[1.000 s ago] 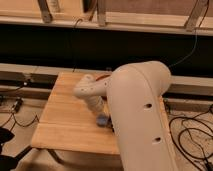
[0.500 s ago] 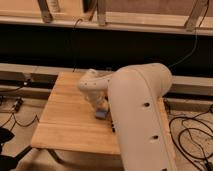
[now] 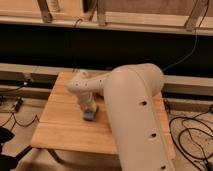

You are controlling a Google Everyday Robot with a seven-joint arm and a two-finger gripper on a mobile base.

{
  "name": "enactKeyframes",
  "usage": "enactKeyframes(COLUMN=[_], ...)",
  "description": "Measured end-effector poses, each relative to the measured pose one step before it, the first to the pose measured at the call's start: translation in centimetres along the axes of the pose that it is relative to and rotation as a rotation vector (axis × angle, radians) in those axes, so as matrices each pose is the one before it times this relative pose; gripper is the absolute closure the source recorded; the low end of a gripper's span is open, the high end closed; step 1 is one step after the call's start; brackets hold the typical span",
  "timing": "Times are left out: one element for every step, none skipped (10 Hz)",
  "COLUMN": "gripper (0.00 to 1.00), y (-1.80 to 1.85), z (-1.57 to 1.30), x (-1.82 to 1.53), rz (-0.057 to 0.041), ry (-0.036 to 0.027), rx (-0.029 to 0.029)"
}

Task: Wipe the white sponge on the table

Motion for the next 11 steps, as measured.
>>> enactKeyframes(gripper=[0.88,0.88,0.88,0.88,0.88,0.88,0.88,0.88,0.88,0.88,0.88], y=[0.621,0.153,-0.353,-0.952,-1.687,-1.657,-1.186,-1.230,-0.801,-0.448,0.388], z=[-0.210,-0.052,0.064,0.236,0.224,0.000,-0.036,0.026,0.112,0.222,0.548], x=[1.899,1.519,1.487,0.834,0.198,-0.664,-0.797,-1.199,-1.272,-1.132,-1.158], rz=[-0.05254,-0.03653,-0.02514,-0.00323,0.03453,0.04449,0.03558,0.03852,0.03235,0.02908,0.02321], ry=[0.01366,0.01227,0.01509,0.01202,0.00671,-0.00758,-0.00788,-0.01076,-0.01117,-0.00669,-0.00272], rx=[-0.00068,0.01021,0.01873,0.01933,0.01769,0.01251,0.00694,0.00656,0.00486,0.00178,-0.00525])
